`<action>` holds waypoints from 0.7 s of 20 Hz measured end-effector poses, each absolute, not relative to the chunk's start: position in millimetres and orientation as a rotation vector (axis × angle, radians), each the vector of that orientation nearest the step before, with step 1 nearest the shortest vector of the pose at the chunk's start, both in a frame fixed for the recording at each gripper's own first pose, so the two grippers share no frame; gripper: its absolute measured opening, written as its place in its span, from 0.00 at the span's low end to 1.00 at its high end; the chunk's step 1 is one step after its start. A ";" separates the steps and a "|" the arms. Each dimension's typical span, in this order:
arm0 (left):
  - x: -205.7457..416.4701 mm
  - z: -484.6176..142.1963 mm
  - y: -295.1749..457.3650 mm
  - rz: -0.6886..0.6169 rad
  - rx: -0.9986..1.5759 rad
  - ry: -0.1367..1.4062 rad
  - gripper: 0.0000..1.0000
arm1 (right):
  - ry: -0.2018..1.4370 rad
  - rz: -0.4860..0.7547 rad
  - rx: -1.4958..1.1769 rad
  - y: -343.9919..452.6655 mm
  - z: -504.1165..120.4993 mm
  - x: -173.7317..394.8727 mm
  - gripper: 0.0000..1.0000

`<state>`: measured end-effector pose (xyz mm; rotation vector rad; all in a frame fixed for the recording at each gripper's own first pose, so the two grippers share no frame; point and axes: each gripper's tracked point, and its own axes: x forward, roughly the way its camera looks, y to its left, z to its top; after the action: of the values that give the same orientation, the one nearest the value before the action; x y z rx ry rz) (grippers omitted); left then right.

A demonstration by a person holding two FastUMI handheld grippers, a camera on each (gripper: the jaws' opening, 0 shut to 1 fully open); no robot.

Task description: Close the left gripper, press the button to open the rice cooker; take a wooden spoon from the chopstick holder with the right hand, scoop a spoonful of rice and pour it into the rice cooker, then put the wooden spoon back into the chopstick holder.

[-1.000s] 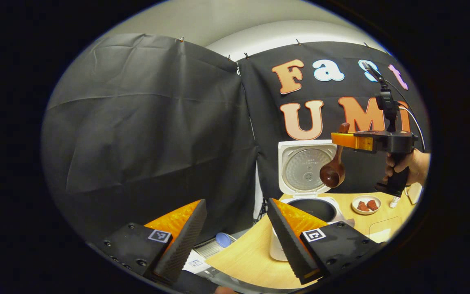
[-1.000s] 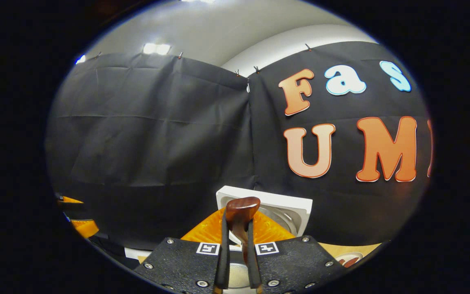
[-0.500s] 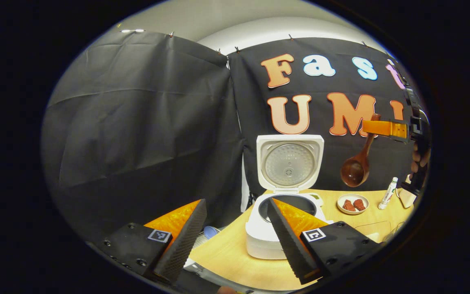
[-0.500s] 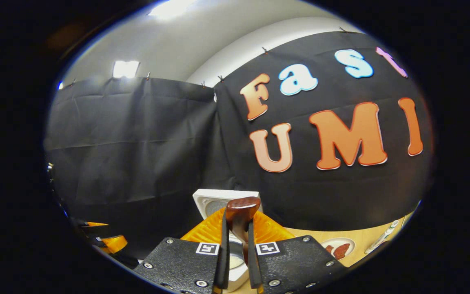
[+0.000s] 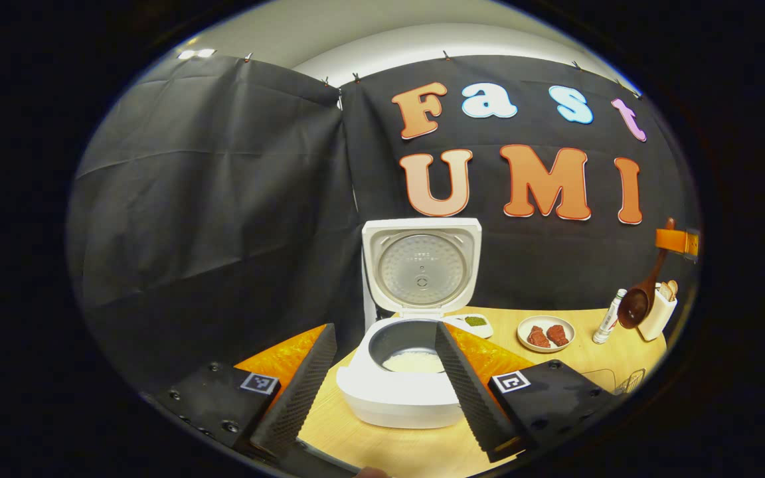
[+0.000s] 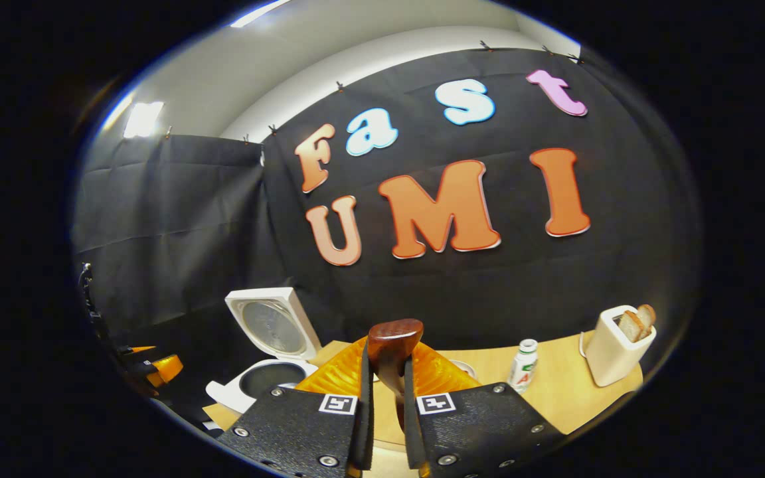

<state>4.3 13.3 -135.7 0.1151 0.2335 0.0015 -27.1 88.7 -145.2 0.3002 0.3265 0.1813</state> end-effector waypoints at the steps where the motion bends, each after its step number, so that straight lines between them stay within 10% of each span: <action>1: 6.0 -135.0 5.6 -0.006 0.114 0.232 1.00 | 0.341 0.145 0.310 71.6 -152.2 -36.8 0.19; 14: 28.5 -118.6 -47.3 -0.058 0.132 0.192 1.00 | 0.551 -0.180 0.401 -37.4 -245.5 -137.9 0.19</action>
<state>28.5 -47.3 -118.6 0.1319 0.1922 -0.0581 -137.9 -37.4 -245.5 0.4015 0.5513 -0.1805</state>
